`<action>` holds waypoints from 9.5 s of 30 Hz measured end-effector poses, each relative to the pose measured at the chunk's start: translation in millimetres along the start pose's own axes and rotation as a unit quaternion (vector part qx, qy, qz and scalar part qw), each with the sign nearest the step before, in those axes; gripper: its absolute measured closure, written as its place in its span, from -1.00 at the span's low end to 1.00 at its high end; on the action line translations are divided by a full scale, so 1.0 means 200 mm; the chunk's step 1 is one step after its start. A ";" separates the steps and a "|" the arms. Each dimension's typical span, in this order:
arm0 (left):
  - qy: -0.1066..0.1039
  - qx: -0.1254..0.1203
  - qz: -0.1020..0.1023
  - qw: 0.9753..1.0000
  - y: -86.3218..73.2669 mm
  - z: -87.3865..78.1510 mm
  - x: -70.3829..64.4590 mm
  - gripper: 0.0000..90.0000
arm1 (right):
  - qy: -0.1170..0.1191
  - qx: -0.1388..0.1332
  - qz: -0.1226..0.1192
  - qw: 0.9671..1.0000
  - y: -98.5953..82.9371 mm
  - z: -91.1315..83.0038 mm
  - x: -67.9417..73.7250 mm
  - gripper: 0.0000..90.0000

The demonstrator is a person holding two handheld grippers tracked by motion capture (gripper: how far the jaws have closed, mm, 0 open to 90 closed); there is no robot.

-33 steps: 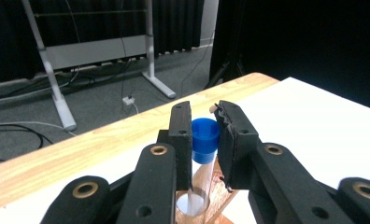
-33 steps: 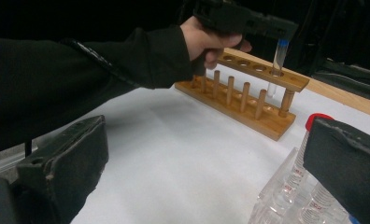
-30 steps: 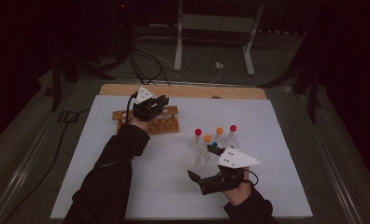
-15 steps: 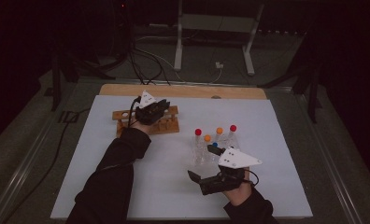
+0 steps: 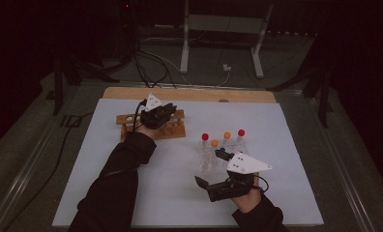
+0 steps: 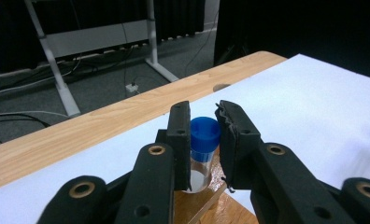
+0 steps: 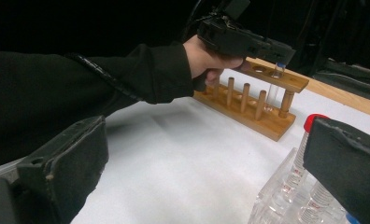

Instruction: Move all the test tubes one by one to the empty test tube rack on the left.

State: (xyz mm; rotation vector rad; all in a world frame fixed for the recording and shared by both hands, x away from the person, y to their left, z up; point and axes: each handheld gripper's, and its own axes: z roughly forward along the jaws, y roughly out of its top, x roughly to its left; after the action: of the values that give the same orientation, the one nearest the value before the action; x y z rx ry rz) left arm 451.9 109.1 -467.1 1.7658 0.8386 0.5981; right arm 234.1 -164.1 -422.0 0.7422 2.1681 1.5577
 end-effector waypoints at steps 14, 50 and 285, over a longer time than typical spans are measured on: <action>-0.044 0.011 -0.011 0.999 0.10 -0.16 -0.03 -0.62 | -0.027 -0.016 0.009 0.999 0.02 -0.05 -0.07 -1.00; -0.181 0.028 0.038 0.982 -0.18 -0.75 -0.39 -0.96 | -0.125 0.038 0.049 0.990 -0.16 -0.01 -0.27 -0.69; -0.006 -0.019 0.011 1.000 0.05 -0.17 0.11 0.72 | -0.005 0.051 0.008 0.999 -0.01 0.02 0.03 -1.00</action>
State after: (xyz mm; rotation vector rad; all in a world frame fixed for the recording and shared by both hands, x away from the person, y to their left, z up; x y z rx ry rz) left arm 442.7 144.6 -445.6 1.7442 0.7946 0.6143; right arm 231.2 -156.5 -424.5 0.8001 2.2547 1.4567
